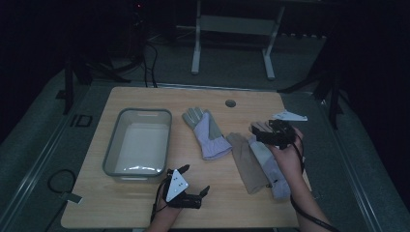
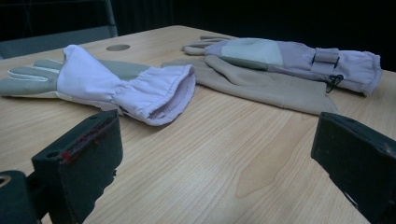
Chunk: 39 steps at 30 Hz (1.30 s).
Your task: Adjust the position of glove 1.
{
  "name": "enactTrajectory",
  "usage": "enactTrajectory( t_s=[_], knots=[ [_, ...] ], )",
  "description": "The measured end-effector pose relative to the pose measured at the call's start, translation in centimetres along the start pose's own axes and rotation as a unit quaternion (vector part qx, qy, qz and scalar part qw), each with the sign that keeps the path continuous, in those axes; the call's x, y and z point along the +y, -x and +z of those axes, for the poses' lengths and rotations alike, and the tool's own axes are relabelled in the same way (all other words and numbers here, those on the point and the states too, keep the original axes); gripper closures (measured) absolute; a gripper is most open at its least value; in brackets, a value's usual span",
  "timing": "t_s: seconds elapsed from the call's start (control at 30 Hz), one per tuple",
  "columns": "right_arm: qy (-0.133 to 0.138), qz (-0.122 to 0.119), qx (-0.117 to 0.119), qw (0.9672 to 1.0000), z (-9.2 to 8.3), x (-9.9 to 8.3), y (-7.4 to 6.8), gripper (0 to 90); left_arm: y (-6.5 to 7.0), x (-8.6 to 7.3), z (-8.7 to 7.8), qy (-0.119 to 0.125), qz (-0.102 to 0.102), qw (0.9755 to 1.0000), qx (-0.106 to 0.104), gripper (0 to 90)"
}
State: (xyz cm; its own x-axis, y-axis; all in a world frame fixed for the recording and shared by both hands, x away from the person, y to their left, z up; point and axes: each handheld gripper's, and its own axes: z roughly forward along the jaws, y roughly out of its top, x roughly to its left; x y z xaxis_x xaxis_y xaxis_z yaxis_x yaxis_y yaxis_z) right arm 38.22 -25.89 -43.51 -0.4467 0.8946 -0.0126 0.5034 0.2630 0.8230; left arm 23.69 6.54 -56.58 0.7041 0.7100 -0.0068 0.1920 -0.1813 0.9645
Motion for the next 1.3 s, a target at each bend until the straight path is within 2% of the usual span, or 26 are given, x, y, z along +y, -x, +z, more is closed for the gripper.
enactTrajectory(
  t_s=[0.3, 0.5, 0.7, 0.87, 1.07, 1.23, 1.3],
  knots=[
    [-0.017, -0.027, 0.039, 0.9988, 3.4, 1.6, -2.5, 28.4, 0.0, 0.0, 0.0, 0.0, 0.0, 1.0, -0.001, 2.2],
    [-0.034, -0.041, 0.068, 0.9963, 5.6, 2.3, -4.3, 28.6, 0.0, 0.0, 0.0, 0.002, 0.0, 1.0, -0.002, 2.2],
    [-0.043, -0.041, 0.082, 0.9949, 7.3, 2.8, -5.6, 33.6, 0.0, 0.0, 0.0, 0.001, -0.001, 1.0, -0.003, 2.2],
    [-0.061, -0.046, 0.087, 0.9932, 9.0, 2.9, -6.7, 42.8, 0.0, 0.0, 0.0, 0.001, -0.003, 1.0, -0.005, 2.2],
    [-0.091, -0.051, 0.105, 0.9889, 11.4, 2.7, -7.5, 51.6, -0.1, 0.0, 0.0, 0.0, -0.004, 1.0, -0.005, 2.2],
    [-0.115, -0.057, 0.104, 0.9862, 13.5, 1.9, -7.9, 52.5, -0.2, 0.0, 0.0, 0.001, -0.007, 1.0, -0.006, 2.2],
    [-0.118, -0.059, 0.103, 0.986, 13.8, 1.8, -7.9, 52.4, -0.2, 0.0, 0.0, 0.001, -0.007, 1.0, -0.006, 2.2]
  ],
)
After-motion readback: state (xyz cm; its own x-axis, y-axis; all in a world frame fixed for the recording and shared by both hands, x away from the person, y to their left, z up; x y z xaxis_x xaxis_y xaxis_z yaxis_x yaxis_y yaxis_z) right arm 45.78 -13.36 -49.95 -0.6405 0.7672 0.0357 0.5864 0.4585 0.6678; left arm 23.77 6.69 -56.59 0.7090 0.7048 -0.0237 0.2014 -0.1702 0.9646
